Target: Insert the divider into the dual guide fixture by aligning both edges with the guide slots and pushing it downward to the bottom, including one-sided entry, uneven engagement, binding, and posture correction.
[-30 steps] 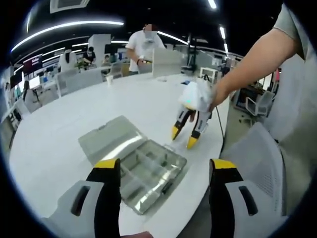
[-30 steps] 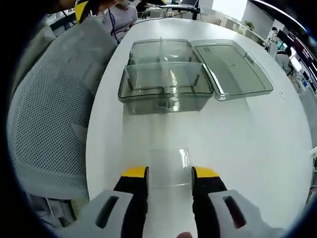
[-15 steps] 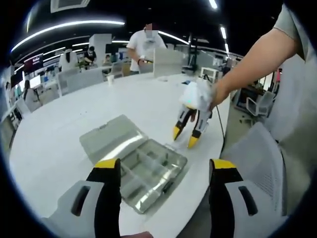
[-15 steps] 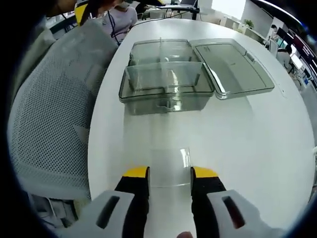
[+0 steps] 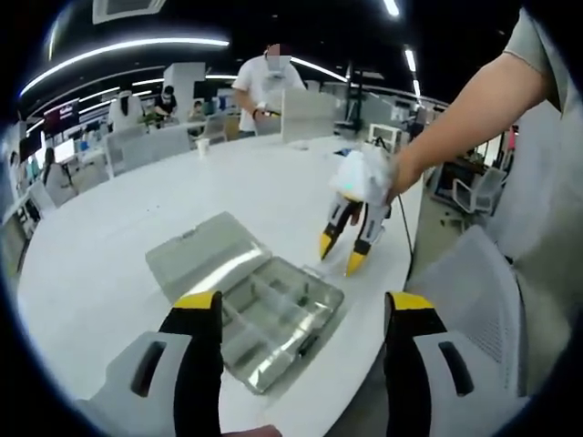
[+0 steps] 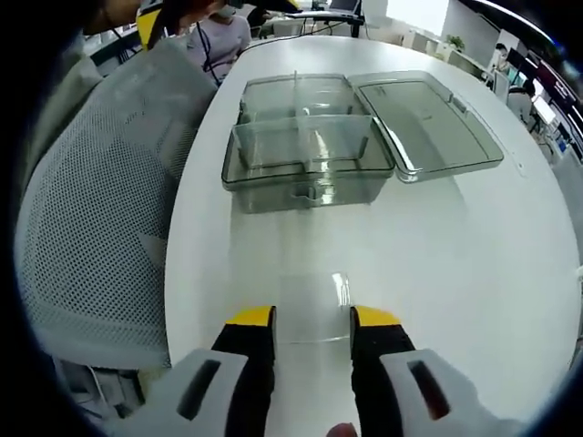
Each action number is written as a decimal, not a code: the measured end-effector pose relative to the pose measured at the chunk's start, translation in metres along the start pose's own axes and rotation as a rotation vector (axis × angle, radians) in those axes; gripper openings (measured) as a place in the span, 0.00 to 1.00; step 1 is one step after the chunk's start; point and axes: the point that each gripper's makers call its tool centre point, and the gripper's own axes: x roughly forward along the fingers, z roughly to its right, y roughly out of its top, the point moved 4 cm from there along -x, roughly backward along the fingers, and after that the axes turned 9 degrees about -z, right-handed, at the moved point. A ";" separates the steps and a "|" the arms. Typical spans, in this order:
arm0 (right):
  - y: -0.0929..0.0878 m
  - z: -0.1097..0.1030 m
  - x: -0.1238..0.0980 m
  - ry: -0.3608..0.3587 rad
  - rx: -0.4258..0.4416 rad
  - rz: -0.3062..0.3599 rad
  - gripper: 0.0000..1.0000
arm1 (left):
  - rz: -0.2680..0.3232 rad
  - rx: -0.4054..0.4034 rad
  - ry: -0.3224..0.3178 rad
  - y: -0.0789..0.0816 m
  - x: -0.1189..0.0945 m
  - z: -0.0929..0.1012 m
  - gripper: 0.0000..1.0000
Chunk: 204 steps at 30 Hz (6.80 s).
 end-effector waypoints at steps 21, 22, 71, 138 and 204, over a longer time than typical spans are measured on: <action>0.007 -0.004 -0.004 -0.007 -0.022 0.008 0.27 | -0.016 -0.015 -0.001 -0.003 0.002 -0.002 0.70; 0.008 -0.005 -0.005 -0.008 -0.024 0.008 0.27 | -0.017 -0.015 -0.002 -0.003 0.003 -0.002 0.70; 0.083 -0.035 -0.061 -0.114 -0.234 0.123 0.27 | -0.031 -0.103 -0.039 -0.003 0.015 0.003 0.58; 0.151 -0.060 -0.096 -0.199 -0.398 0.221 0.27 | 0.034 -0.616 -0.135 -0.007 0.016 0.008 0.19; 0.138 -0.035 -0.114 -0.048 -0.029 0.410 0.16 | 0.248 -0.583 -0.299 0.014 -0.003 0.005 0.00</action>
